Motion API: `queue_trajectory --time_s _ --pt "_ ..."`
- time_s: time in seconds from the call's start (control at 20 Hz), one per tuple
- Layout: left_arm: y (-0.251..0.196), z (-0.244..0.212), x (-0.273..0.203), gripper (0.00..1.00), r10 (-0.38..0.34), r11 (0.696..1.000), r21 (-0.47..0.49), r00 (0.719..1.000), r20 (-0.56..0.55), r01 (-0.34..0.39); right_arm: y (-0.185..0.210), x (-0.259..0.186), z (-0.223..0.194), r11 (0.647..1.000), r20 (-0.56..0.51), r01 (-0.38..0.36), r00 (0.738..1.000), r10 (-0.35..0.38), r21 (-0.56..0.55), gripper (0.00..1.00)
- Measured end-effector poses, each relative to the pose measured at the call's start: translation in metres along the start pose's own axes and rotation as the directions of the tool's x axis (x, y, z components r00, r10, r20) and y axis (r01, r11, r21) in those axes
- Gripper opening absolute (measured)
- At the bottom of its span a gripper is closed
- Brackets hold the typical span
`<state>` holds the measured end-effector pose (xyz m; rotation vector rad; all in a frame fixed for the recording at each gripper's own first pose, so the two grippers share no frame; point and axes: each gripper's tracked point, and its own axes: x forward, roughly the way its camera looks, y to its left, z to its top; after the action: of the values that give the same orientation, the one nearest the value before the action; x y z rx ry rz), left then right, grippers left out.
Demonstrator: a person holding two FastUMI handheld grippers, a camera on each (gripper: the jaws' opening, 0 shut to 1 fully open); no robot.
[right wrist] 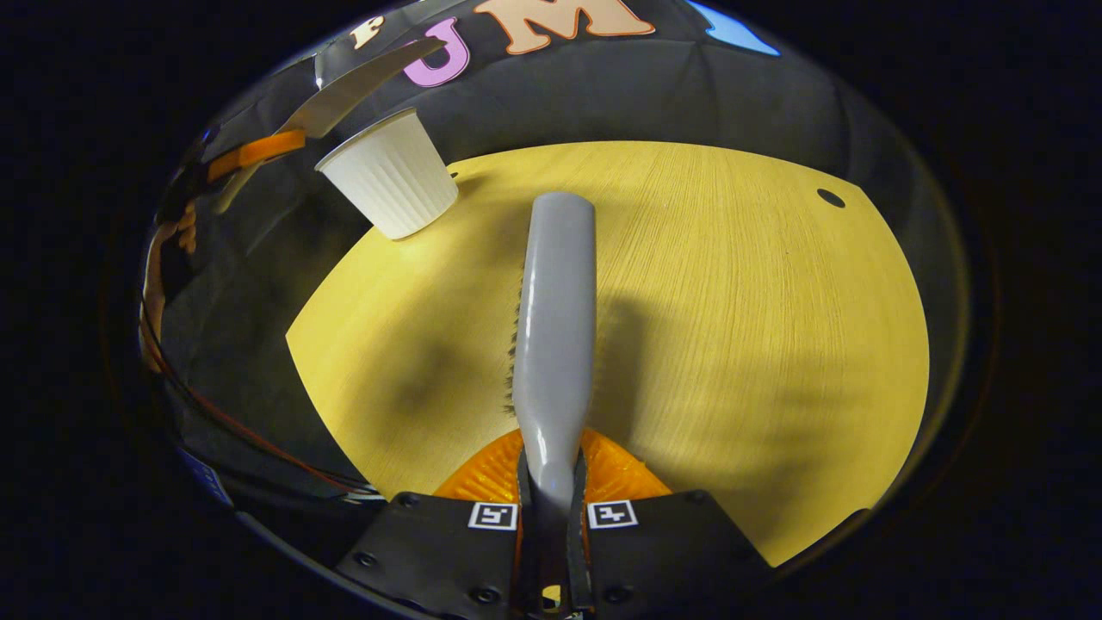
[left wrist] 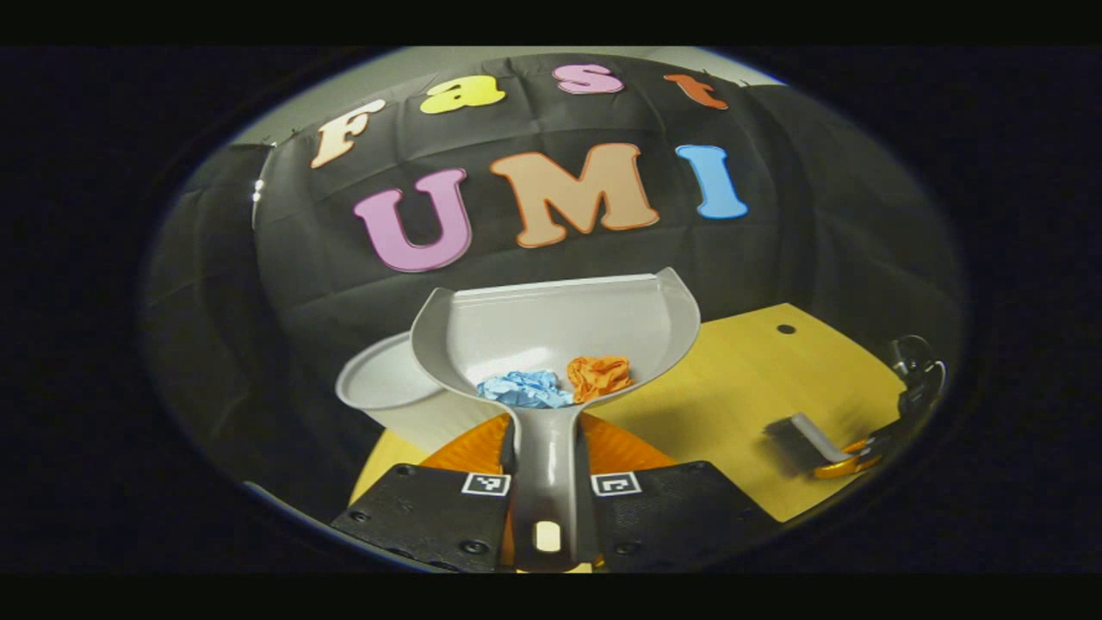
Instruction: Pick up the small broom and dustpan from the desktop, sweep the trash into the dustpan with the broom, and then empty the trash into the garbage bin.
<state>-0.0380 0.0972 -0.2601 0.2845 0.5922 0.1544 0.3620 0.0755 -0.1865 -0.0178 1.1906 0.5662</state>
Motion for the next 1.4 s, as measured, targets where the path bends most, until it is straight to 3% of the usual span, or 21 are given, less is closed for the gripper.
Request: queue_trajectory --time_s 0.25,0.35,0.5,0.65,0.75,0.85,0.9,1.1,1.2,1.3,1.35,1.4 --pt "0.061 -0.007 -0.01 0.19 0.196 0.978 0.083 0.979 -0.046 -0.192 0.0 0.0 0.0 1.0 -0.003 0.001 1.0 -0.001 -0.004 0.16" --pt "0.084 -0.024 -0.006 0.19 0.258 0.956 0.164 0.962 -0.087 -0.242 0.001 0.0 0.0 1.0 -0.003 0.003 1.0 -0.003 -0.002 0.16" --pt "0.129 -0.034 0.011 0.2 0.32 0.915 0.303 0.938 -0.137 -0.268 0.0 0.001 0.001 1.0 -0.012 0.015 1.0 -0.015 -0.01 0.15" --pt "0.157 -0.04 0.024 0.19 0.373 0.848 0.461 0.912 -0.17 -0.261 0.001 0.001 0.002 1.0 -0.03 0.017 0.999 -0.017 -0.016 0.16" --pt "0.166 -0.047 0.025 0.19 0.406 0.775 0.587 0.896 -0.18 -0.234 0.002 0.0 0.005 0.999 -0.034 0.019 0.999 -0.02 -0.026 0.15" --pt "0.171 -0.049 0.022 0.19 0.437 0.669 0.719 0.881 -0.179 -0.186 0.002 -0.003 0.008 0.999 -0.039 0.02 0.999 -0.021 -0.03 0.16" --pt "0.174 -0.047 0.022 0.19 0.449 0.602 0.784 0.876 -0.175 -0.152 0.001 -0.004 0.01 0.999 -0.042 0.021 0.999 -0.023 -0.035 0.16" --pt "0.178 -0.028 0.039 0.21 0.455 0.278 0.96 0.885 -0.1 -0.034 -0.001 -0.004 0.01 0.998 -0.043 0.028 0.999 -0.03 -0.05 0.15" --pt "0.179 -0.025 0.037 0.2 0.449 0.18 0.984 0.889 -0.093 0.012 -0.002 -0.005 0.011 0.998 -0.042 0.031 0.999 -0.033 -0.057 0.15" --pt "0.181 -0.017 0.039 0.2 0.445 0.116 0.993 0.892 -0.08 0.031 -0.003 -0.005 0.011 0.996 -0.043 0.042 0.998 -0.045 -0.073 0.15" --pt "0.183 -0.015 0.037 0.19 0.444 0.136 0.99 0.892 -0.081 0.022 -0.002 -0.005 0.01 0.996 -0.043 0.047 0.998 -0.05 -0.077 0.15" --pt "0.184 -0.016 0.034 0.2 0.436 0.202 0.979 0.895 -0.089 -0.001 -0.002 -0.005 0.011 0.996 -0.043 0.045 0.998 -0.048 -0.072 0.15"
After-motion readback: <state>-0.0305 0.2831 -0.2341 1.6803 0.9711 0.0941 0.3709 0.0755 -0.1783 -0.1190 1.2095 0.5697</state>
